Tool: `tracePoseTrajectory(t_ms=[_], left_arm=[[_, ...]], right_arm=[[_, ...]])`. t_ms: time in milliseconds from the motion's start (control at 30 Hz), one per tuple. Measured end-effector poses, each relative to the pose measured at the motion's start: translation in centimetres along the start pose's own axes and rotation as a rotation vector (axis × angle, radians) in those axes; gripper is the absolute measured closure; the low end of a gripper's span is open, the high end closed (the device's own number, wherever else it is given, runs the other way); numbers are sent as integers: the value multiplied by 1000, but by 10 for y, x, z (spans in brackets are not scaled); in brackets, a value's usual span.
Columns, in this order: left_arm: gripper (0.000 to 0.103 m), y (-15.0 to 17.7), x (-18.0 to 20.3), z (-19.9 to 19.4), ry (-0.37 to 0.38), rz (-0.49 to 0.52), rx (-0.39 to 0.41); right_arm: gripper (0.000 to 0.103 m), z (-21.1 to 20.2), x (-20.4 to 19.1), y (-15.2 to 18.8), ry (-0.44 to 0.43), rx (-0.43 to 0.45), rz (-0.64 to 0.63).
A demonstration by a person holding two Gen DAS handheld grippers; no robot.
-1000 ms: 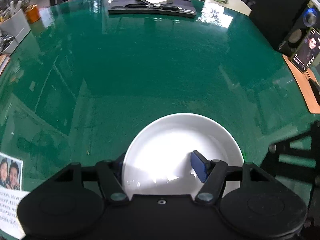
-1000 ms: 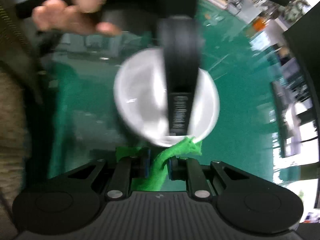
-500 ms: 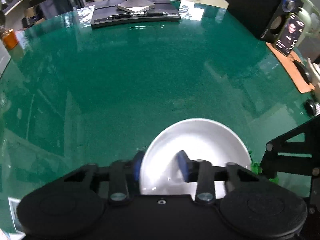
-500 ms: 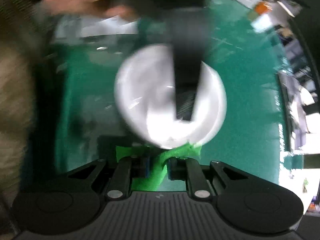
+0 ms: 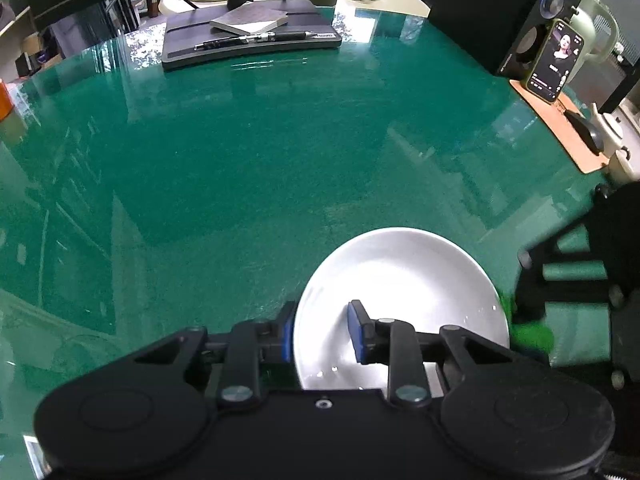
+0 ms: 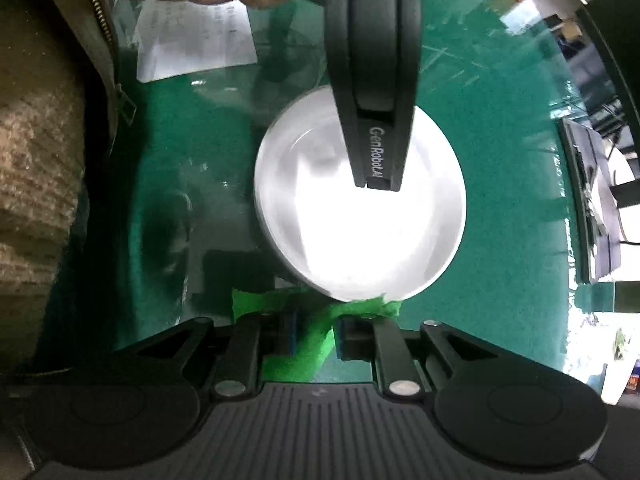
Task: Clean bowl
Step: 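Wipe the bowl's outer side with the cloth in the right gripper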
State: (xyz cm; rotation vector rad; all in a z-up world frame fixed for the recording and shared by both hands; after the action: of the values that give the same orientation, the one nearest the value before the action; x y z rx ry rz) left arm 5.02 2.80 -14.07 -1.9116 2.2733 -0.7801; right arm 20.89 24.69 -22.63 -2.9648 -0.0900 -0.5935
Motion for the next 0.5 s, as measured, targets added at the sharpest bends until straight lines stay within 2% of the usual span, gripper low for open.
tracePoseTrajectory(t_ms=[100,167,300,367,500], left_arm=[[75,1,-2,-1,10,-22,-13],[73,2,-3,-1,8,-35,-18],[69,4,-3,0,18,-58,-28],[69,4,-3,0,15,-59,-29],[69,6,-2,0,13,-66,-31]], right_arm=[[86,16,25,-14,69,8,15],[86,18,27,-17,62,8,8],[86,22,14,-39,-10,45,-122],[87,29,18,-44,0,46,-134],[87,58,50,-69,63,50,-74]])
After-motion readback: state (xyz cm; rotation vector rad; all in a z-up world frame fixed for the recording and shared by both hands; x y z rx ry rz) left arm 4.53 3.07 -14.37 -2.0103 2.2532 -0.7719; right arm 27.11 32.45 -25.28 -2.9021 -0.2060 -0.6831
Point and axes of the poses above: each gripper's, at about its wrist camera, not at the fingertips, and z roughly the way its jaws point, x to its right, y to its underside, the point moved 6 cm from there along z, roughly the way its jaws point, and after that the axes turned 9 degrees about y, right-handed, at the moved point
